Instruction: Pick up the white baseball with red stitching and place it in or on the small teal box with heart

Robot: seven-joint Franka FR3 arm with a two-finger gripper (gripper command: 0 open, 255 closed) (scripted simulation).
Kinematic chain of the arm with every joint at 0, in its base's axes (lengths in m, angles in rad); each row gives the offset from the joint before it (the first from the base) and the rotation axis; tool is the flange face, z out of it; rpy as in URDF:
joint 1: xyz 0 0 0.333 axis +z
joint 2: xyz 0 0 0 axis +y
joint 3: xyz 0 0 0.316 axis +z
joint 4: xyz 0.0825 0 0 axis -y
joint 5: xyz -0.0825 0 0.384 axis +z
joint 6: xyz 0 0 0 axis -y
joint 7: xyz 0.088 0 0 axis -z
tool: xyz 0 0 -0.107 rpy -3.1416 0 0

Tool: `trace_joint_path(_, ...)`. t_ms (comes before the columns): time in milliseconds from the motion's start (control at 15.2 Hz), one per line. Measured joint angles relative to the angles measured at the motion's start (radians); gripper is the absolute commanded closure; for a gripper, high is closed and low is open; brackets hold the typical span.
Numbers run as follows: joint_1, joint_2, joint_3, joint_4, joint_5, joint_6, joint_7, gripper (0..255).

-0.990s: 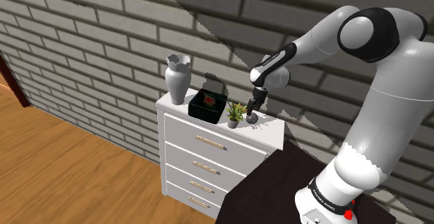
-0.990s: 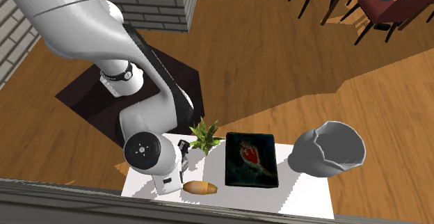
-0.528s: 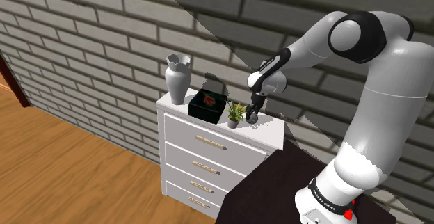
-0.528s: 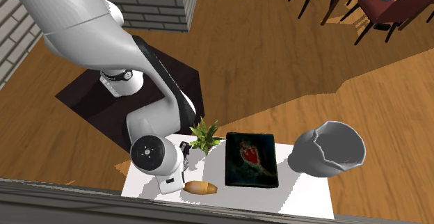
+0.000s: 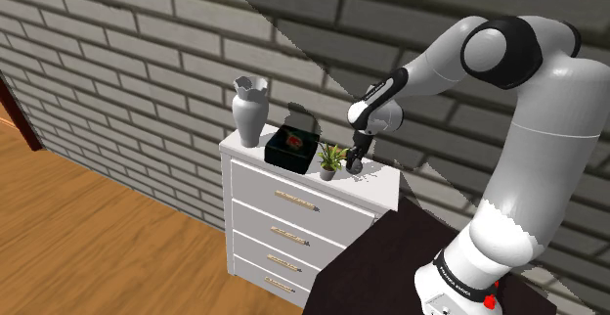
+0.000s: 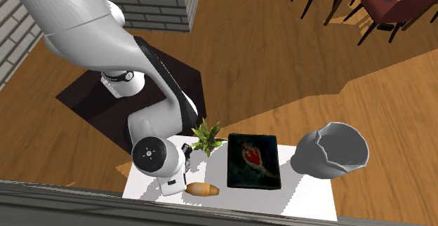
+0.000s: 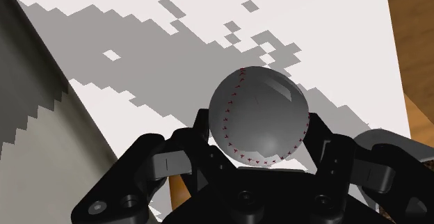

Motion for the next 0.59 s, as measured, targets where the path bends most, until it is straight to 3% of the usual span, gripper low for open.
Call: trace_joint_path(594,0.002,-0.007,-0.002,0.0,-0.004,-0.007,0.003,255)
